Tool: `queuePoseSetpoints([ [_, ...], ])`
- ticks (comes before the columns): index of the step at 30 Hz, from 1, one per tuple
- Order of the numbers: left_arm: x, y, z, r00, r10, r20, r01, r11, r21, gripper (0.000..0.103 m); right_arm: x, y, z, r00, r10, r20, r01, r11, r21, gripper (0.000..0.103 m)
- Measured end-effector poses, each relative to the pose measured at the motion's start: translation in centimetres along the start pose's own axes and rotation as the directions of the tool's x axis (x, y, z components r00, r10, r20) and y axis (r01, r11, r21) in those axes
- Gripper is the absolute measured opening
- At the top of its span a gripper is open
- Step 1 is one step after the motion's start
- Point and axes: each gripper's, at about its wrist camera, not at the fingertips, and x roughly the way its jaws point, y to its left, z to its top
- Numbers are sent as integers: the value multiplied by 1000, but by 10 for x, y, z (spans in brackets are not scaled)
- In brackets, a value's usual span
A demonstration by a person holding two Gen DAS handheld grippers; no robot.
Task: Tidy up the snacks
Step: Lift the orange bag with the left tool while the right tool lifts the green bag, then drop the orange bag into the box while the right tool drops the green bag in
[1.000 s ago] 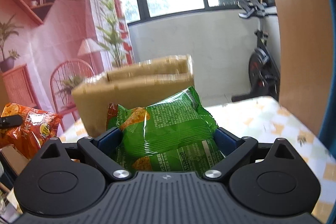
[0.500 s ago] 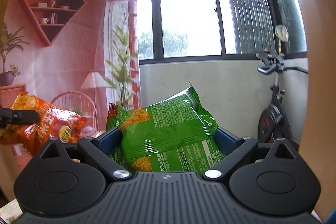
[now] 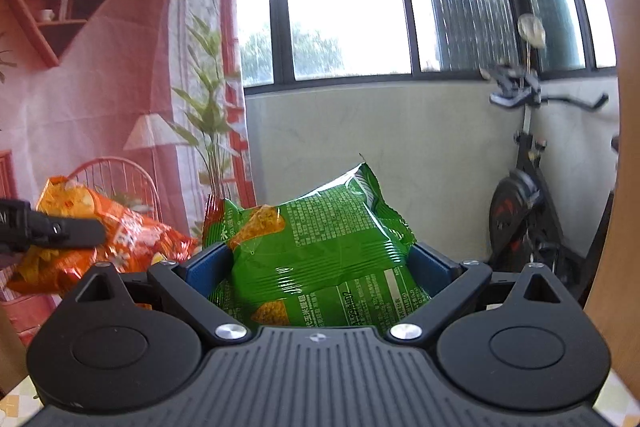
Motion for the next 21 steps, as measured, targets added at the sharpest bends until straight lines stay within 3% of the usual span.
queuePoseSetpoints([
  [7, 13, 5, -3, 996, 40, -74, -37, 999, 39, 48, 15, -7, -10, 997, 2, -81, 0, 1000, 27, 98],
  [9, 18, 11, -3, 994, 51, -93, -48, 998, 30, 52, 17, -5, -11, 995, 2, -98, 0, 1000, 17, 98],
  [11, 18, 14, -3, 993, 62, -105, -59, 998, 29, 68, 16, -2, -12, 994, -3, -112, 2, 1000, -5, 98],
  [13, 15, 16, -3, 992, 71, -107, -68, 997, 33, 74, 16, 1, -11, 993, 0, -121, -2, 1000, -13, 98],
  [21, -3, 16, 3, 993, 65, -97, -62, 997, 42, 78, 6, 1, -14, 989, 18, -150, -18, 1000, -2, 99],
])
